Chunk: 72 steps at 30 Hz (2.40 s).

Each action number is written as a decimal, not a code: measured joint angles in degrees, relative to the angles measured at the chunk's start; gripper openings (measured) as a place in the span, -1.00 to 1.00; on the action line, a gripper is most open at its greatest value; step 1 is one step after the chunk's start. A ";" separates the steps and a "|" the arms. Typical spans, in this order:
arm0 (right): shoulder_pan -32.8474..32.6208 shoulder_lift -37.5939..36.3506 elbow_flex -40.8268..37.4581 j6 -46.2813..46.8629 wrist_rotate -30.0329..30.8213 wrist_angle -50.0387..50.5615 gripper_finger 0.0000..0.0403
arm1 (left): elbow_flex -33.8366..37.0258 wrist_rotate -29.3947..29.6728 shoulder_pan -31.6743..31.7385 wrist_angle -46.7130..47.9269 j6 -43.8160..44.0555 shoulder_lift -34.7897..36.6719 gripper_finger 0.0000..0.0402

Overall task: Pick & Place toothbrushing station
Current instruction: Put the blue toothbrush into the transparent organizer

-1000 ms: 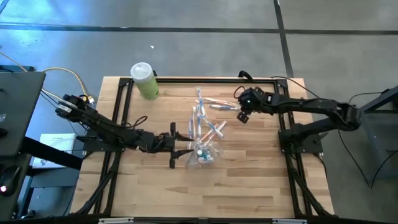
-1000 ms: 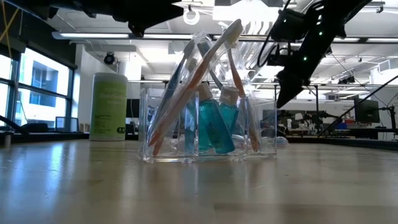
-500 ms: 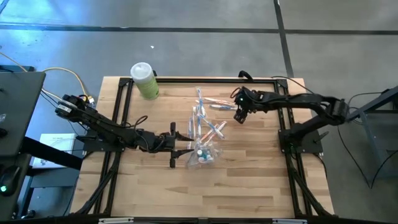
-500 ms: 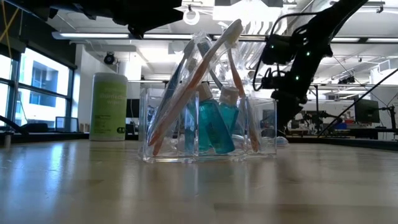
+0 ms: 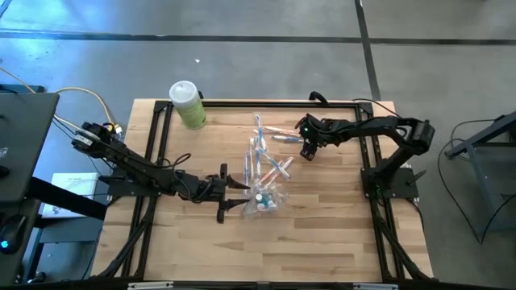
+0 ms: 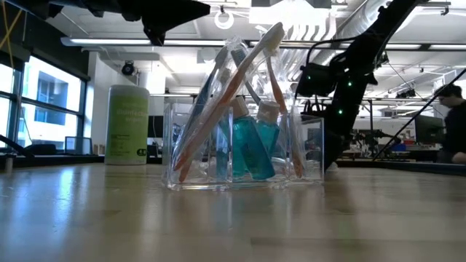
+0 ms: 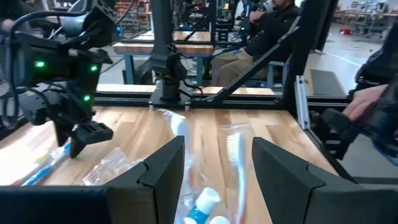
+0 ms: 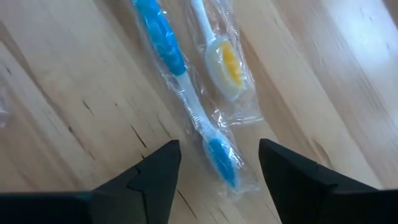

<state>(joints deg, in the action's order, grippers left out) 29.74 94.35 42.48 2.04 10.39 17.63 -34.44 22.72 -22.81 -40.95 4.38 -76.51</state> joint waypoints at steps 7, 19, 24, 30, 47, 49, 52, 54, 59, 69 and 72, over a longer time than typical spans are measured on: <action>-0.27 0.07 -0.06 -0.29 -0.39 3.23 -0.47 | 0.00 -0.02 -0.42 -1.49 0.26 0.00 -0.09; -8.09 -4.32 -0.73 3.93 10.39 15.38 -0.93 | 0.00 -0.01 -0.41 -1.06 -0.04 0.02 -0.09; -18.04 -12.42 0.97 12.40 18.00 27.23 -0.93 | 0.00 0.00 -0.41 -0.34 -0.04 0.00 -0.09; -35.01 -20.39 7.09 24.00 22.07 44.97 -0.94 | 0.00 0.01 -0.41 -0.11 0.22 0.00 -0.09; -68.11 -8.20 25.53 12.07 51.08 62.21 -0.91 | 0.00 0.04 -1.37 -0.09 5.94 0.00 -0.09; -68.40 -4.80 27.72 8.67 55.65 61.66 -0.90 | 0.00 0.04 -1.37 0.12 5.94 0.00 -0.09; -68.43 0.29 31.21 2.89 59.70 60.22 -0.90 | 0.00 0.04 -1.63 0.22 5.94 0.02 -0.09; -68.37 3.62 33.87 -1.33 62.11 58.59 -0.92 | 0.00 0.02 -1.77 0.23 5.94 0.00 -0.09; -68.55 10.73 39.65 -16.68 72.91 53.27 -0.92 | 0.00 0.00 -2.61 0.34 6.92 0.28 -0.09; -68.69 14.01 42.12 -48.14 79.71 33.31 -0.93 | -0.04 5.43 -7.46 1.47 12.13 7.22 -0.09; -68.65 14.01 42.10 -48.97 79.60 33.54 -0.92 | -0.04 8.38 -9.01 3.59 13.12 9.69 -0.09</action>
<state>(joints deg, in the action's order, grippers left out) -38.92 108.36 84.58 -46.93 89.99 51.18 -34.48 31.10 -31.82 -37.36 17.50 -66.82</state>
